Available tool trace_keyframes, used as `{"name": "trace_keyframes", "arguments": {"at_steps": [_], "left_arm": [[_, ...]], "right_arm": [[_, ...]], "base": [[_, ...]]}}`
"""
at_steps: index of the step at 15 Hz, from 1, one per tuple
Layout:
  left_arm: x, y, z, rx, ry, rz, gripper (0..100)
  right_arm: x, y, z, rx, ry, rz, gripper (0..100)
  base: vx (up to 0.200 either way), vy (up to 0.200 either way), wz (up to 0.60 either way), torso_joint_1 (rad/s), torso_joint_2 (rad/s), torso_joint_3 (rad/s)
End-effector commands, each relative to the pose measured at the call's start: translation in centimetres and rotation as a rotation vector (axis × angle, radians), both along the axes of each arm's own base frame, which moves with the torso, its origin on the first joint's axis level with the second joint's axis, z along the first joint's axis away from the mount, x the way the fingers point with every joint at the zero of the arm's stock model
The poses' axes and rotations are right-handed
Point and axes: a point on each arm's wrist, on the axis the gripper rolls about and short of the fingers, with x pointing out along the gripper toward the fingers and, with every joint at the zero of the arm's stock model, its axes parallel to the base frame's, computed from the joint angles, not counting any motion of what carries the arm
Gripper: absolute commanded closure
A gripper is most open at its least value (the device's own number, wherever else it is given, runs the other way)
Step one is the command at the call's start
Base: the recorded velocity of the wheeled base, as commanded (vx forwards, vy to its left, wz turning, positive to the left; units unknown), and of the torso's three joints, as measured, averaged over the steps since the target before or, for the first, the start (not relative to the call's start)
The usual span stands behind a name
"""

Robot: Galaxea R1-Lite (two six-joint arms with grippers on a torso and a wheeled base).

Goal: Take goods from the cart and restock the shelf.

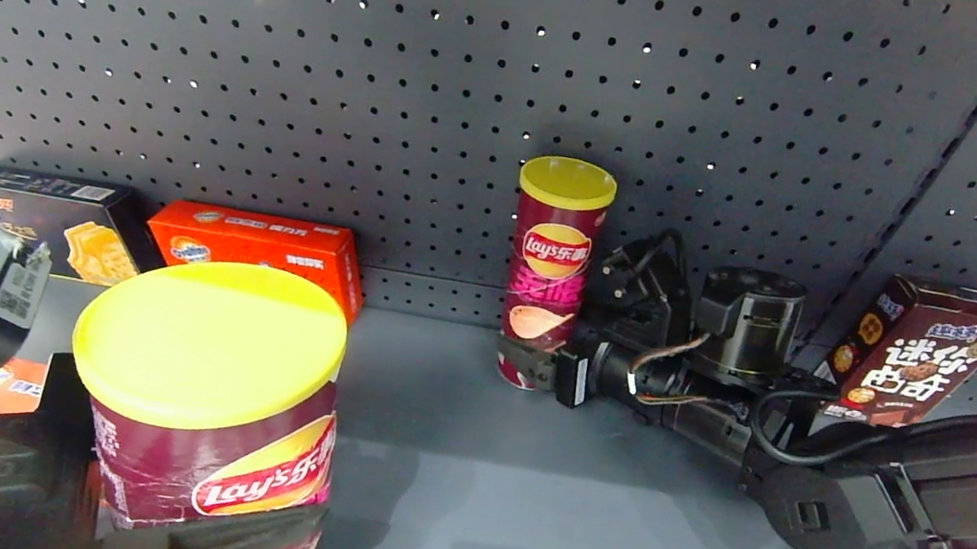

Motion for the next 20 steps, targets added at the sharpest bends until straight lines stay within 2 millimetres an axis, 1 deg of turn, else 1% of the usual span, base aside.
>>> {"name": "trace_keyframes", "arguments": {"at_steps": [1, 2, 7, 10, 12, 13, 15, 18, 20], "left_arm": [[0.0, 0.1, 0.0, -0.001, -0.001, 0.006, 100], [0.0, 0.1, 0.0, -0.001, -0.001, 0.006, 100], [-0.1, 0.2, 0.0, -0.003, -0.004, 0.006, 100], [-0.2, 0.3, -0.2, 0.002, 0.002, 0.006, 100], [-0.3, 0.4, -0.2, 0.000, 0.000, 0.006, 100], [-0.3, 0.4, -0.2, 0.001, 0.001, 0.006, 100], [-0.3, 0.4, -0.2, -0.001, -0.001, 0.006, 100], [-0.3, 0.4, -0.1, -0.005, -0.007, 0.004, 100], [-0.3, 0.4, -0.2, -0.001, -0.002, 0.004, 100]], "right_arm": [[0.2, 0.1, -0.4, -0.003, 0.002, 0.005, 0], [0.3, 0.2, -0.3, 0.007, -0.010, 0.010, 100], [-0.1, 0.1, -0.1, 0.009, -0.014, 0.010, 100], [-1.3, -0.4, 0.8, 0.017, -0.025, 0.020, 100], [-3.5, -1.2, 2.1, 0.028, -0.040, 0.037, 100], [-4.1, -1.4, 2.4, 0.030, -0.042, 0.042, 100], [-6.6, -2.1, 3.1, 0.034, -0.049, 0.071, 100], [-9.1, -3.0, 3.3, 0.032, -0.046, 0.089, 100], [-11.0, -3.6, 3.1, 0.025, -0.037, 0.111, 100]], "base": [[0.000, 0.000, 0.00, 0.000, 0.00, 0.000], [0.000, 0.000, 0.00, 0.000, 0.00, 0.000], [0.000, 0.000, 0.00, 0.000, 0.00, 0.000], [0.000, 0.000, 0.00, 0.000, 0.00, 0.000], [0.000, 0.000, 0.00, 0.000, 0.00, 0.000], [0.000, 0.000, 0.00, 0.000, 0.00, 0.000], [0.000, 0.000, 0.00, 0.000, 0.00, 0.000], [0.000, 0.000, 0.00, 0.000, 0.00, 0.000], [0.000, 0.000, 0.00, 0.000, 0.00, 0.000]]}}
